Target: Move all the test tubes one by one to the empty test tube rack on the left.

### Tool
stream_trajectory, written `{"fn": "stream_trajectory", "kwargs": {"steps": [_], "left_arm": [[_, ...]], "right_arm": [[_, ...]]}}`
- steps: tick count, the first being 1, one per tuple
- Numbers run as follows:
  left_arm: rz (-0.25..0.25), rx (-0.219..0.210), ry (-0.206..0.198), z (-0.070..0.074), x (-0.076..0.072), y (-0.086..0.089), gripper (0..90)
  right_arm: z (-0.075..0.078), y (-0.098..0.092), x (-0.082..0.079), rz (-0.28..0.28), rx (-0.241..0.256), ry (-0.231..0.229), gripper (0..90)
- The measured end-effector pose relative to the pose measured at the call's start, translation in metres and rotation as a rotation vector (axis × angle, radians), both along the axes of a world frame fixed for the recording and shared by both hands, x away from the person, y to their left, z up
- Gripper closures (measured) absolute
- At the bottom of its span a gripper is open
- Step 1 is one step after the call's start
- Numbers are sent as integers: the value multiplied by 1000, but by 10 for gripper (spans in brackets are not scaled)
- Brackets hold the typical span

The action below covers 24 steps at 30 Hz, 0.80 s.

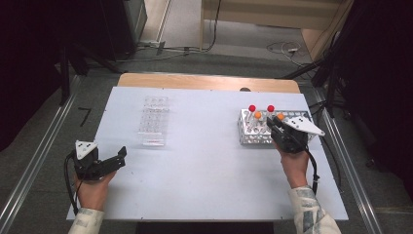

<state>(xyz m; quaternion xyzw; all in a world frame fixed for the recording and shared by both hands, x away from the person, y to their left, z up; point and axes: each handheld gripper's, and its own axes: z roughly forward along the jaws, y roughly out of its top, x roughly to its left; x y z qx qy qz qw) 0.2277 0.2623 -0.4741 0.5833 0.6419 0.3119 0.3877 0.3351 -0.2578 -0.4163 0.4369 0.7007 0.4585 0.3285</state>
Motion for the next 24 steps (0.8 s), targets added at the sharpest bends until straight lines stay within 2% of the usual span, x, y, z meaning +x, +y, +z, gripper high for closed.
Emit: {"fn": "stream_trajectory", "kwargs": {"steps": [1, 6, 11, 12, 17, 24], "left_arm": [[-1, 2, 0, 0, 0, -1, 50], [-11, 8, 3, 1, -1, -3, 50], [-17, 1, -26, 4, -4, -8, 70], [-28, -11, -28, 6, -3, -12, 75], [-55, -9, -43, 10, -4, -21, 89], [-76, -17, -59, 15, -5, -31, 89]], "right_arm": [[5, -2, -3, -2, 11, -5, 733], [9, -2, -8, 14, 25, 3, 733], [12, 0, -19, 42, 29, 23, 733], [12, 3, -24, 52, 19, 23, 732], [11, 9, -34, 70, -3, 38, 732], [6, 19, -39, 89, -10, 55, 732]]}}
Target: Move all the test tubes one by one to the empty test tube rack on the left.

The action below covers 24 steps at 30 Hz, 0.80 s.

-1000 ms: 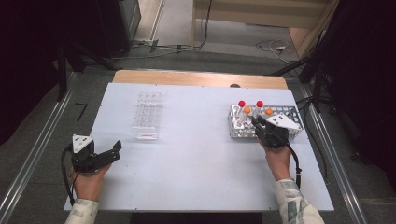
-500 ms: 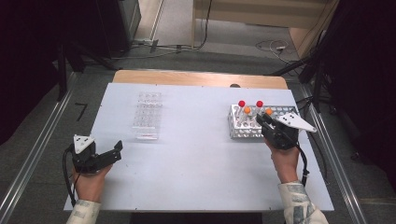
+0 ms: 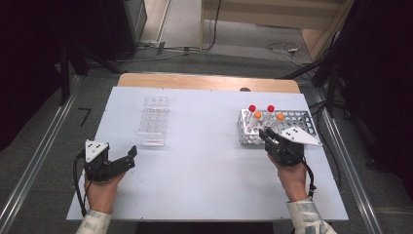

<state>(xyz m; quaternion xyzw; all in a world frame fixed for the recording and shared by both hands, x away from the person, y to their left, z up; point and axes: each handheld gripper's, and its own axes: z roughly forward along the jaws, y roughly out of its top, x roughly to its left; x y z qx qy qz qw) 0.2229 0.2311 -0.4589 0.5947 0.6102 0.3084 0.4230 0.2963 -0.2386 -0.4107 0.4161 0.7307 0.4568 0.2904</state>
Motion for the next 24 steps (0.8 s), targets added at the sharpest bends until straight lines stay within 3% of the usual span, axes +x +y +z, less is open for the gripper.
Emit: {"fn": "stream_trajectory", "kwargs": {"steps": [5, 19, 24], "left_arm": [[-34, -12, 2, 3, 5, -9, 89], [-159, 46, 11, 17, 20, -53, 131], [-194, 24, -4, 22, 26, -69, 155]], "right_arm": [[-5, 12, -1, 23, -7, 10, 732], [-7, 42, -6, 100, -6, 12, 732], [-14, 62, -4, 134, -13, 24, 732]]}}
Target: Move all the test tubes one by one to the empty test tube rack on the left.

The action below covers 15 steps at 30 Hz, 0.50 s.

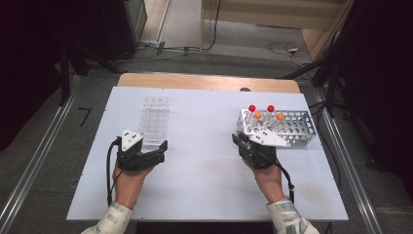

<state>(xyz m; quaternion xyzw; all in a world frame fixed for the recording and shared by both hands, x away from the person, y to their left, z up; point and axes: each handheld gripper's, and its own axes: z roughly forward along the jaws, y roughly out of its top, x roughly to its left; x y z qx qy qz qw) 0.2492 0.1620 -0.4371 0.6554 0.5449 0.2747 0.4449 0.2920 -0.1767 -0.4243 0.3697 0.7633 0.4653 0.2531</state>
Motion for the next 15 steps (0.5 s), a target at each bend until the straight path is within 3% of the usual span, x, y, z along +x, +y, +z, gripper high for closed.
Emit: {"fn": "stream_trajectory", "kwargs": {"steps": [15], "left_arm": [[-139, -2, -22, 13, 17, -53, 209]], "right_arm": [[-26, 53, 8, 73, -4, 41, 732]]}}
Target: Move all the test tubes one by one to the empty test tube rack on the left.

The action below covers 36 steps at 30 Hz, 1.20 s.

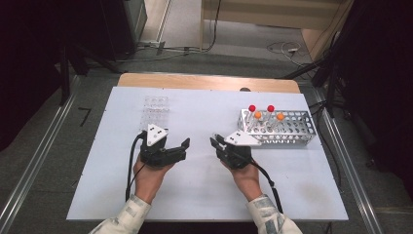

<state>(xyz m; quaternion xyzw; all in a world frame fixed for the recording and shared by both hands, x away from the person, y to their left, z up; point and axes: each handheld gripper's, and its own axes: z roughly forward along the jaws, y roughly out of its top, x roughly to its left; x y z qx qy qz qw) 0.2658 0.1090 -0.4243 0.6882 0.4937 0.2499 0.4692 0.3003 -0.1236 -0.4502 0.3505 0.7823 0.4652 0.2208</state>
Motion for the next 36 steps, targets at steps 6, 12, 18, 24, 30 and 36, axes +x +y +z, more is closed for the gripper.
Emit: {"fn": "stream_trajectory", "kwargs": {"steps": [6, 12, 18, 24, 30, 36], "left_arm": [[-75, -18, -41, 3, 8, -13, 267], [-112, -44, -24, 2, 12, -21, 340], [-135, -55, -7, 0, 15, -25, 429], [-168, -57, 3, 0, 15, -27, 589], [-195, -49, 14, -1, 16, -28, 731], [-186, -37, 18, 0, 17, -28, 769]], "right_arm": [[-6, 13, 1, 17, 0, 12, 732], [-5, 21, -2, 39, 8, 13, 732], [-2, 30, -5, 64, 19, 13, 732], [1, 34, -7, 80, 24, 8, 732], [1, 35, -7, 81, 24, 10, 732], [1, 35, -7, 83, 21, 17, 720]]}}
